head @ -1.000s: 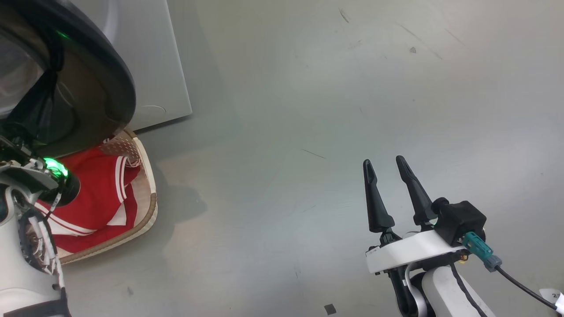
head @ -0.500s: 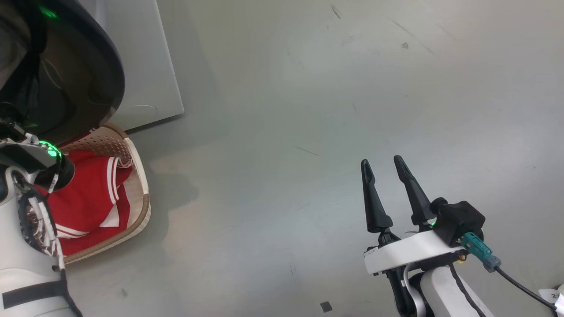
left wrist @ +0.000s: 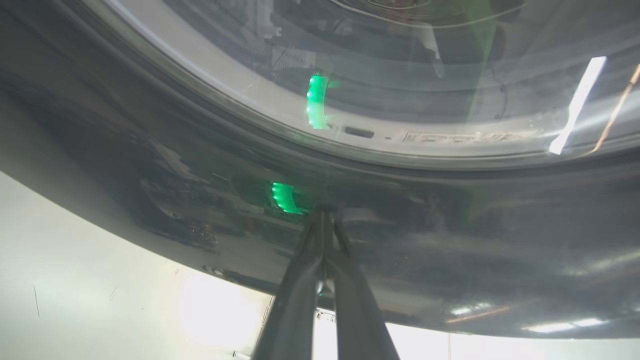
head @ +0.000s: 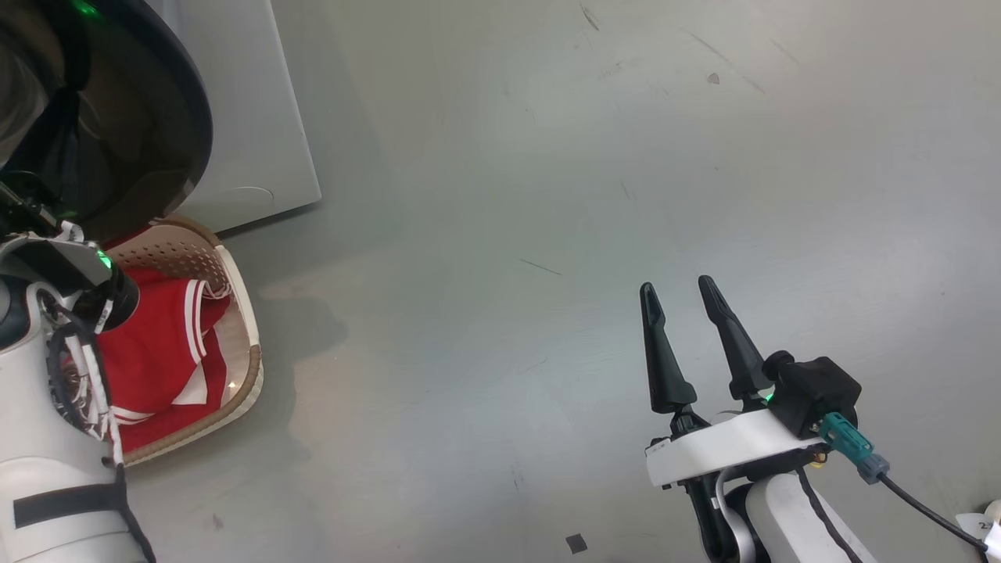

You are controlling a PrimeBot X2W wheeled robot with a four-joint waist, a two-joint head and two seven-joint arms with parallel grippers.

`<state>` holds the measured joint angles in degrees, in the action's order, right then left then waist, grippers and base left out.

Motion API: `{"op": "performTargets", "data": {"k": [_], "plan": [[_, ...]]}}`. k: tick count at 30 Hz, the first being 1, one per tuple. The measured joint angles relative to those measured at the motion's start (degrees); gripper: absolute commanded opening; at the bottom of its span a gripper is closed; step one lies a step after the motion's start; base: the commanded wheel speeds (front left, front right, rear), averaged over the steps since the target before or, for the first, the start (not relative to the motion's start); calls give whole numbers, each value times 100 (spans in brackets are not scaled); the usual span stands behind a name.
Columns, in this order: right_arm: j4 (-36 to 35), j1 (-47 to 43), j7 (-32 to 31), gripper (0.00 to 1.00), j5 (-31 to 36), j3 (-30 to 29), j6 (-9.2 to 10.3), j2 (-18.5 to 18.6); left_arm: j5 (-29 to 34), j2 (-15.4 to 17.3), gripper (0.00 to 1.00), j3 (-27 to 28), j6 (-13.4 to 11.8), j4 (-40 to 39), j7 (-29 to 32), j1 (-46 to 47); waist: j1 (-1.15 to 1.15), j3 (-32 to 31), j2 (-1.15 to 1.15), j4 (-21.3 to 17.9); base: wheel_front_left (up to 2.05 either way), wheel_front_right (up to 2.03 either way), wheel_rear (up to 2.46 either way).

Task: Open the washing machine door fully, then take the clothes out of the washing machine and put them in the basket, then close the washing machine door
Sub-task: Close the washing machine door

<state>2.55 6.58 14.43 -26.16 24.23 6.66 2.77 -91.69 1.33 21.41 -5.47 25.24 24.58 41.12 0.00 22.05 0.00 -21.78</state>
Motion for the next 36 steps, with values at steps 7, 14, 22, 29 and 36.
{"op": "performTargets", "data": {"k": [7, 14, 22, 29, 36], "plan": [[-3, 0, 0, 100, -3, -82, 7, -3, 12, 2, 0, -160, 134, 199, -49, 68, 0, -1, 0, 59, 0, 0, 0], [54, 1, 0, 100, 16, -168, 9, -3, 177, -16, 0, -506, 455, 463, 88, 41, 0, -76, 0, 239, 0, 0, 0], [186, 1, 0, 100, 145, -299, 9, -2, 187, -18, 0, -847, 838, 720, 291, -282, 0, -265, 0, 492, 0, 0, 0], [377, -1, 0, 100, 364, -495, -3, -1, 320, -20, 0, -1222, 1139, 823, 366, -718, 0, -547, 0, 920, 0, 0, 0], [565, -82, 0, 100, 482, -632, -100, 22, 515, -22, 0, -1642, 1235, 669, 511, -1192, 0, -840, 0, 1370, 0, 0, 0]]}}
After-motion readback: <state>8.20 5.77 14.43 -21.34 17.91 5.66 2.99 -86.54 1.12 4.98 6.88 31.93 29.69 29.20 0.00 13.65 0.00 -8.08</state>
